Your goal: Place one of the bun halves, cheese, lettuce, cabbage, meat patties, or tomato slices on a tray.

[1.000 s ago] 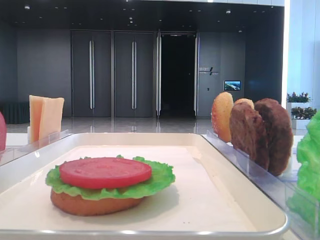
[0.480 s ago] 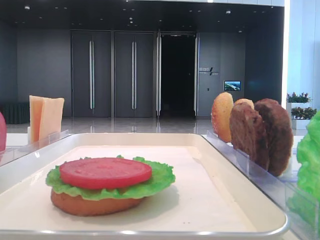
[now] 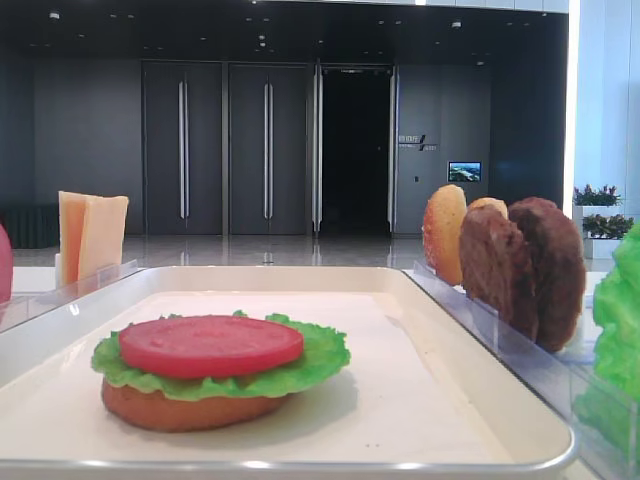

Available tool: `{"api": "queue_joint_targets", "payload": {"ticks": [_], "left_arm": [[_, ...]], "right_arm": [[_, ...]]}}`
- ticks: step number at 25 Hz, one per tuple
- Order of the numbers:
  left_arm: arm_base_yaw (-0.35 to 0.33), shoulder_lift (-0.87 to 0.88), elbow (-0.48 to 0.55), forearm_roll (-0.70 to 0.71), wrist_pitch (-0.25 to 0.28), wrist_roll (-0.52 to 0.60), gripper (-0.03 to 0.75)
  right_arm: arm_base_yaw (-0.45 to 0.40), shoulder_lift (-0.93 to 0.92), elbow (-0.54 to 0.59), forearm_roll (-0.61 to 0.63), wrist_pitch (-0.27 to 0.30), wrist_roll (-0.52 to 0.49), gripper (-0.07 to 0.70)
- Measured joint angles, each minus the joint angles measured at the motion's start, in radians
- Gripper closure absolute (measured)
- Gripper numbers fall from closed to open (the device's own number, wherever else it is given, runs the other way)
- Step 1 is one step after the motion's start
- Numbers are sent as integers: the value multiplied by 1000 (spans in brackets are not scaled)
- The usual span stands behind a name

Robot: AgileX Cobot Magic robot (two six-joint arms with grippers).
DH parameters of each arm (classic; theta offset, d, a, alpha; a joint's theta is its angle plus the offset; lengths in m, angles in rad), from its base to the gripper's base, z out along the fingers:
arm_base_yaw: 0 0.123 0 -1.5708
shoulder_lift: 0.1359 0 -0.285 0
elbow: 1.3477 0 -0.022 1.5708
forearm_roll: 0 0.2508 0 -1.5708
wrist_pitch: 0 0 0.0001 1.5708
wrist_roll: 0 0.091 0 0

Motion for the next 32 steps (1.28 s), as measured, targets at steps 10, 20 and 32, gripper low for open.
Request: {"api": "queue_joint_targets", "payload": {"ticks": [10,20,32], "left_arm": [[0,-102,24,0,-45,-2,244],[0,-102,25,0,-47,-2,244],[0,-102,25,0,-47,-2,244]], "right_arm": [[0,0,0,0,0,0,395],[0,0,0,0,0,0,395],[0,0,0,0,0,0,395]]}}
